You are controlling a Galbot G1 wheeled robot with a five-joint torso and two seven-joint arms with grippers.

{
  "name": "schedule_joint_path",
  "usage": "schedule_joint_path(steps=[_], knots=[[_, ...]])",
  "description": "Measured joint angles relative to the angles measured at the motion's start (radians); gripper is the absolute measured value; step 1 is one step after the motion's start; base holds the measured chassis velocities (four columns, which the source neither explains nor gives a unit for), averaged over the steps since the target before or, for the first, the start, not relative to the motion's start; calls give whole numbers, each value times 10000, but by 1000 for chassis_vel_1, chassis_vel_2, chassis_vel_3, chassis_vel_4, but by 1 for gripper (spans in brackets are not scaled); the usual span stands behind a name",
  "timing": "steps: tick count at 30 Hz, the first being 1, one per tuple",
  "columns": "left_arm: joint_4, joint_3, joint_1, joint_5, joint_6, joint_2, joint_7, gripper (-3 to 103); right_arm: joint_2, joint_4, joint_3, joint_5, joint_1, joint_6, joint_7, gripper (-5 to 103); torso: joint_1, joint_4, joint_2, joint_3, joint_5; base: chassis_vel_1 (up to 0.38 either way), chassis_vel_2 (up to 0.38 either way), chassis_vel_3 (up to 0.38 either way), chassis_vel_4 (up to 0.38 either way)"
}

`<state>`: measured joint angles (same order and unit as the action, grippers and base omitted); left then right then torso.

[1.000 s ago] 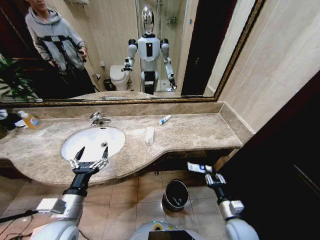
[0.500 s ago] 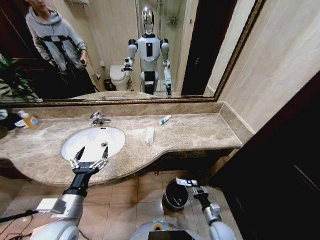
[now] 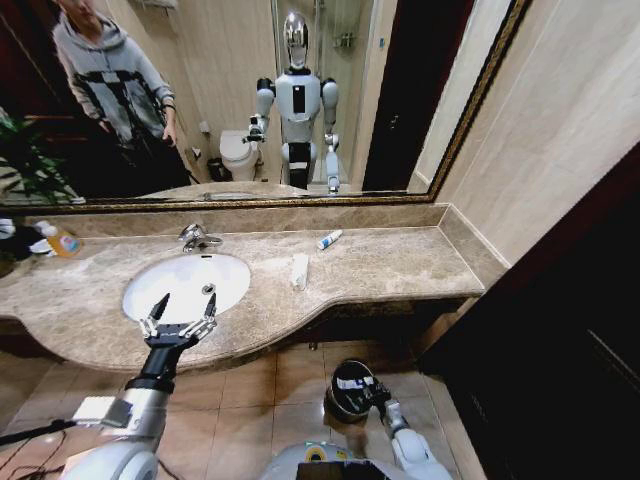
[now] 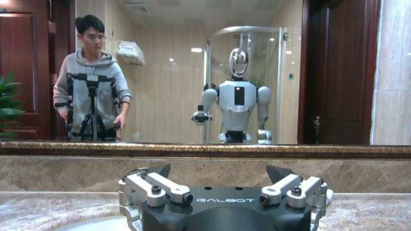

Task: Pick up the trash from the sink and place it in the trash bin.

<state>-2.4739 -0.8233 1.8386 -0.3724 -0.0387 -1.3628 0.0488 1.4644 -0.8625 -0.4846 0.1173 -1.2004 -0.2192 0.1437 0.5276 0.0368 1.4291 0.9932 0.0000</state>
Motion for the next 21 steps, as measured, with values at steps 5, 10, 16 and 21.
schedule_joint_path(steps=[5,10,16,21], knots=[[0,0,0,-1,0,0,0,100,200,1673,-185,496,918,-346,170,35,0,1,0,0,1,0,0,0,0],[0,0,0,0,0,0,0,100,293,2749,-255,682,1515,-558,167,35,0,0,0,0,0,0,0,0,0],[0,0,0,0,0,0,0,100,285,3150,-296,790,1838,-572,157,35,0,0,0,0,0,0,0,0,0],[0,0,0,0,0,0,0,100,205,3076,-297,828,1867,-508,75,46,0,0,0,-1,0,0,0,0,0]])
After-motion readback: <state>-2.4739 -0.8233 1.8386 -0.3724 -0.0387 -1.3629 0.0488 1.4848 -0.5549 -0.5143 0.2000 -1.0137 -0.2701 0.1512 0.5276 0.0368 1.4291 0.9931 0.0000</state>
